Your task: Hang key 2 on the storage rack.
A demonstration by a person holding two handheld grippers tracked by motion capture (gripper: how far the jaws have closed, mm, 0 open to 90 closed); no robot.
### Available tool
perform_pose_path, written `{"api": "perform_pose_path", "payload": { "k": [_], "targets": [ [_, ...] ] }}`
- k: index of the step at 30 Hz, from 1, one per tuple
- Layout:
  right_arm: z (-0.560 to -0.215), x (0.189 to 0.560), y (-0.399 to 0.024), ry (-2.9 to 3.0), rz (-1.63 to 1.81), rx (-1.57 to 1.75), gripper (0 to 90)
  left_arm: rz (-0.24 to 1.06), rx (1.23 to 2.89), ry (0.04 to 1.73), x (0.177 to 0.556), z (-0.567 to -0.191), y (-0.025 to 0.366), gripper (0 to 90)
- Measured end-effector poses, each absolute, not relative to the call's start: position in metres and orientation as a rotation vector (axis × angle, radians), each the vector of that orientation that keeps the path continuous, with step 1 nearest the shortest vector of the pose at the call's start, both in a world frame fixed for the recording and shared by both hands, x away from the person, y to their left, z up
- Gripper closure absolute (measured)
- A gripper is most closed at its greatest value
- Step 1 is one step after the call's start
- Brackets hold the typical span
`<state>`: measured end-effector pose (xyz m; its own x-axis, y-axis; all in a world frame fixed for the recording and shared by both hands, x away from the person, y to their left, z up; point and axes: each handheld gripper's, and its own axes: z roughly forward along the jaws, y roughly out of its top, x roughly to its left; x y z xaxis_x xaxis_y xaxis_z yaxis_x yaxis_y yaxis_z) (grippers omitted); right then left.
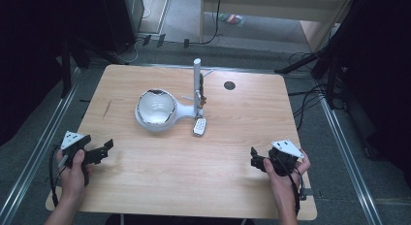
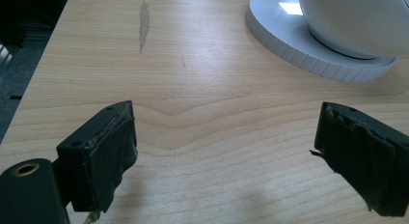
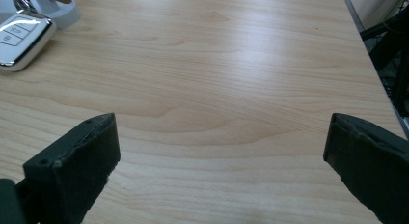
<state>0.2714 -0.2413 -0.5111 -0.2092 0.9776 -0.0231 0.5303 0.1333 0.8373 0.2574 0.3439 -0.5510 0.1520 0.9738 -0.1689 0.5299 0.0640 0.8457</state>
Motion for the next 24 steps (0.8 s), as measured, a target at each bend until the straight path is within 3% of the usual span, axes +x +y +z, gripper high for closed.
{"api": "perform_pose_path", "payload": {
  "k": [24],
  "targets": [
    [-0.541, 0.236, -0.327, 1.705, 0.936, 1.618, 0.0, 0.659, 1.576, 1.493, 0.257, -0.551, 0.344, 8.0]
  ]
}}
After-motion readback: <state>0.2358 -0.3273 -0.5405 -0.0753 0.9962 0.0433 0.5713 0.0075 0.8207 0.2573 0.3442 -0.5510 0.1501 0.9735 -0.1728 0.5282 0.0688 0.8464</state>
